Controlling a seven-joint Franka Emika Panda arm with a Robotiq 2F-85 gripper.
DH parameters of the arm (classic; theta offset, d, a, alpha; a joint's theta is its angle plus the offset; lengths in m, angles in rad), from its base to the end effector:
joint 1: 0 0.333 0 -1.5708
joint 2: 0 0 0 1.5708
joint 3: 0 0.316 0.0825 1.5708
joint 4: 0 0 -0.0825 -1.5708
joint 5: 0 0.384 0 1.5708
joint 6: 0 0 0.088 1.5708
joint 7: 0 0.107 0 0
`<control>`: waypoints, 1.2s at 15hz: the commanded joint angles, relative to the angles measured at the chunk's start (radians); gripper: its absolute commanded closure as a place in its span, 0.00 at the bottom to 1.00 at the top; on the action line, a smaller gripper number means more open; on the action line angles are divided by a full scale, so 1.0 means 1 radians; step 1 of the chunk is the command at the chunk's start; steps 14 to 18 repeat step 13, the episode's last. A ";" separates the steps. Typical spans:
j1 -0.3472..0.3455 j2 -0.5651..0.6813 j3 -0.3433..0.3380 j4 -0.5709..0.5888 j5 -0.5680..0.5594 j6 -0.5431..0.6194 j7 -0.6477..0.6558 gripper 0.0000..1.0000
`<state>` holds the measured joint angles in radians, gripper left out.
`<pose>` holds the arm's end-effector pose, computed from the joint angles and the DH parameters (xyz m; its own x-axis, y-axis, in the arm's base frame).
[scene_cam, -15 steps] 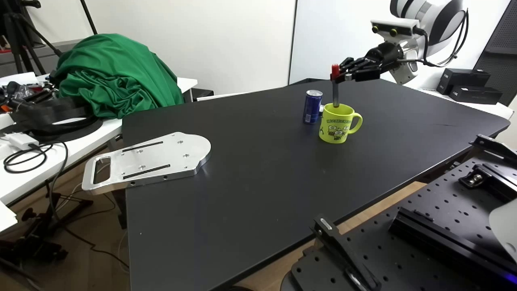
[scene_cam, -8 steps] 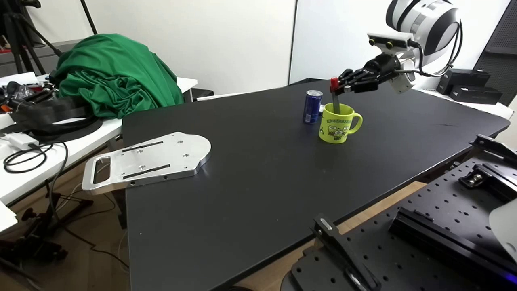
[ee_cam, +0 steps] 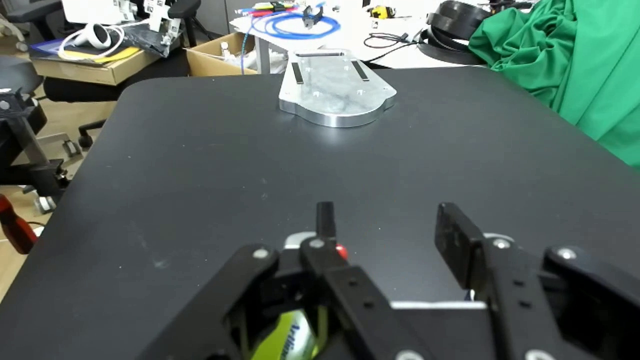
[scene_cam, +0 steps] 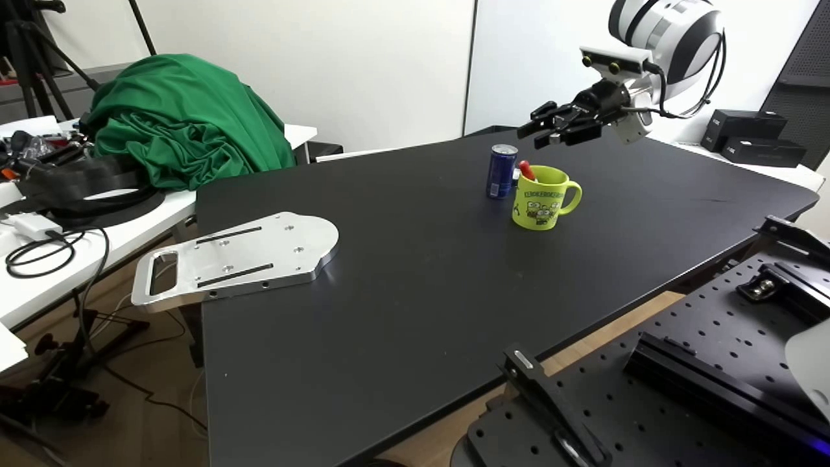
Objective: Pick the marker and put it in the cup
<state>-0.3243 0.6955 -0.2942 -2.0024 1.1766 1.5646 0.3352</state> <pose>0.4650 -0.2175 0.1108 -0.0303 -0.3351 -0.9417 -0.9857 0.1662 -0.0274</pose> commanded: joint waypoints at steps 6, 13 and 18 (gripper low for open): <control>0.009 -0.046 0.016 0.060 0.000 -0.040 -0.013 0.04; 0.013 -0.073 0.023 0.066 0.000 -0.052 -0.024 0.00; 0.013 -0.073 0.023 0.066 0.000 -0.052 -0.024 0.00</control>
